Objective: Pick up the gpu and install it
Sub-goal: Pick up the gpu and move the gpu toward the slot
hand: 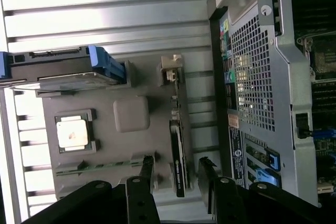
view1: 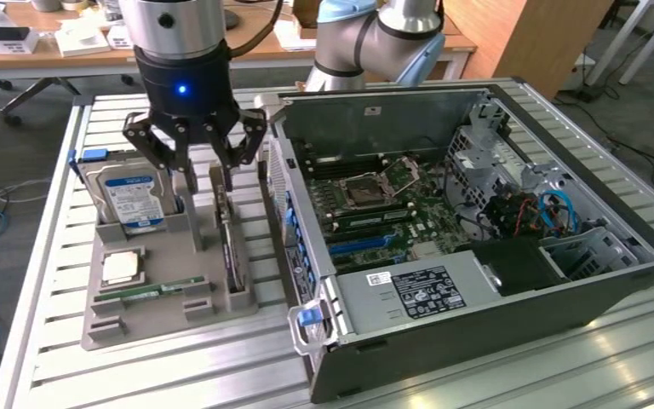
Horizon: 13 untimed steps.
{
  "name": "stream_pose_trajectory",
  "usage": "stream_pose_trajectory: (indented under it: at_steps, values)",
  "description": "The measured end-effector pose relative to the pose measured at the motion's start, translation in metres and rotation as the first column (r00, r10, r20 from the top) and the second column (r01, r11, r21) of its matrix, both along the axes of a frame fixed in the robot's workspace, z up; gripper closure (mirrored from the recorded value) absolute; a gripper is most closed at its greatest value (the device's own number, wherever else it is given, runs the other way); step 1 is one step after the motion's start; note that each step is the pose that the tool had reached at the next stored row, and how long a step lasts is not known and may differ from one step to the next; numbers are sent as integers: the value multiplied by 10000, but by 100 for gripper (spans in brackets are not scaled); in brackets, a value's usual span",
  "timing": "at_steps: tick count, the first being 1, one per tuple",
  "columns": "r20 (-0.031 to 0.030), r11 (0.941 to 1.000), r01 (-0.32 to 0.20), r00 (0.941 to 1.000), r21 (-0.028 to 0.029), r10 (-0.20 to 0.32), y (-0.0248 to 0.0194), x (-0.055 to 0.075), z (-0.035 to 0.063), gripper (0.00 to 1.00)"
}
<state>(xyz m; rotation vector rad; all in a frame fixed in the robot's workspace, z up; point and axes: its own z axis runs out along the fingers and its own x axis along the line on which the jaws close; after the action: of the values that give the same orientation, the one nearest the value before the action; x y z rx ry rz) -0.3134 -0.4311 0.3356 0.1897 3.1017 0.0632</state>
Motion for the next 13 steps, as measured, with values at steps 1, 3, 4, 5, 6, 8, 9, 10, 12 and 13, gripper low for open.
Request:
stream_pose_trajectory:
  at_steps: [1,3,4,5,6,8,9,10,12,13]
  values:
    - [0,10000,0,10000,0,0,0,0,-11,53]
    - [-1,10000,0,10000,-1,0,0,0,-34,53]
    - [0,10000,0,10000,0,0,0,0,-48,53]
    - [-1,10000,0,10000,-1,0,0,0,-60,53]
    - [0,10000,0,10000,0,0,0,0,-74,53]
    - [0,10000,0,10000,-1,0,0,0,-102,53]
    - [1,10000,0,10000,-1,0,0,0,-119,53]
    - [2,10000,0,10000,0,0,0,0,-137,53]
    - [2,10000,0,10000,0,0,0,0,-174,53]
    - [1,10000,0,10000,0,0,0,0,-191,53]
